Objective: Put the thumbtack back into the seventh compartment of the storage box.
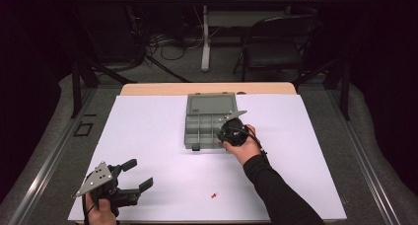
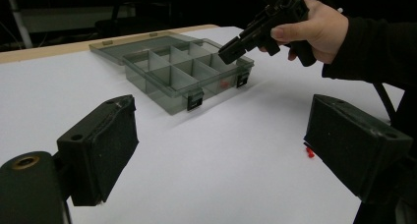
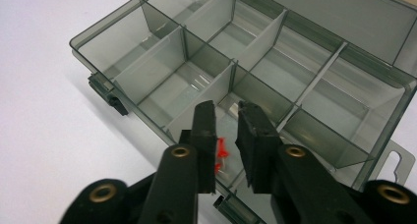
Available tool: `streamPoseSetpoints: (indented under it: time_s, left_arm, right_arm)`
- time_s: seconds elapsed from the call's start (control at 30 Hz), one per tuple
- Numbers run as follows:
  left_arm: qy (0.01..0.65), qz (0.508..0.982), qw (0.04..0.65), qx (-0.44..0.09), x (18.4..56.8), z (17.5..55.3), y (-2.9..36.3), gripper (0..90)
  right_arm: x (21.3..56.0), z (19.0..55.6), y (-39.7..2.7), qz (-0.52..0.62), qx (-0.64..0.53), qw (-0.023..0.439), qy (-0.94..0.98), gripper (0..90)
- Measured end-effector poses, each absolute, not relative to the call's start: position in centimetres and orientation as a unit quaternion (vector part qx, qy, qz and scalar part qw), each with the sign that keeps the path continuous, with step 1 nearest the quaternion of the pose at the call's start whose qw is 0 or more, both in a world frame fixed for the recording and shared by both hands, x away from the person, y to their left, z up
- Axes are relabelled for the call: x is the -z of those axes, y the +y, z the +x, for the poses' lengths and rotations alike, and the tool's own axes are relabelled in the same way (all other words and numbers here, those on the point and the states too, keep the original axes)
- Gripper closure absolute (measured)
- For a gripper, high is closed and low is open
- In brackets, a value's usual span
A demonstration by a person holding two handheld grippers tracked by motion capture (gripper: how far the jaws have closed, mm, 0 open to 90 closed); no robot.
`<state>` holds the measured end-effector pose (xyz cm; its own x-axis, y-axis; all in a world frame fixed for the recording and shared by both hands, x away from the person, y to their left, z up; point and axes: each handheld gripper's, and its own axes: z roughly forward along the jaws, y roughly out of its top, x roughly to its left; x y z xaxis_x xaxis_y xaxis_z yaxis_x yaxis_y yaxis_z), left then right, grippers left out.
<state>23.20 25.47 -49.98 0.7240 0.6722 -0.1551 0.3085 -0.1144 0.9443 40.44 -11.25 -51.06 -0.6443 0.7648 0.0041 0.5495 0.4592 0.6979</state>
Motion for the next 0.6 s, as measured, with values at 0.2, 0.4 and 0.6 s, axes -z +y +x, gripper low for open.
streamPoseSetpoints:
  time_s: [0.2,0.4,0.6]
  left_arm:
    - [0.337,0.728,0.575,-0.159,50.0,23.2,25.6,12.1]
    - [0.337,0.728,0.575,-0.158,50.0,23.2,25.5,12.1]
    - [0.338,0.728,0.575,-0.158,50.0,23.2,25.6,12.1]
  right_arm:
    - [50.8,40.4,-11.4,0.393,-0.349,0.165,0.834,62.0]
    - [50.3,39.8,-11.5,0.386,-0.355,0.166,0.835,50.7]
    - [49.3,38.5,-11.3,0.366,-0.364,0.170,0.839,46.7]
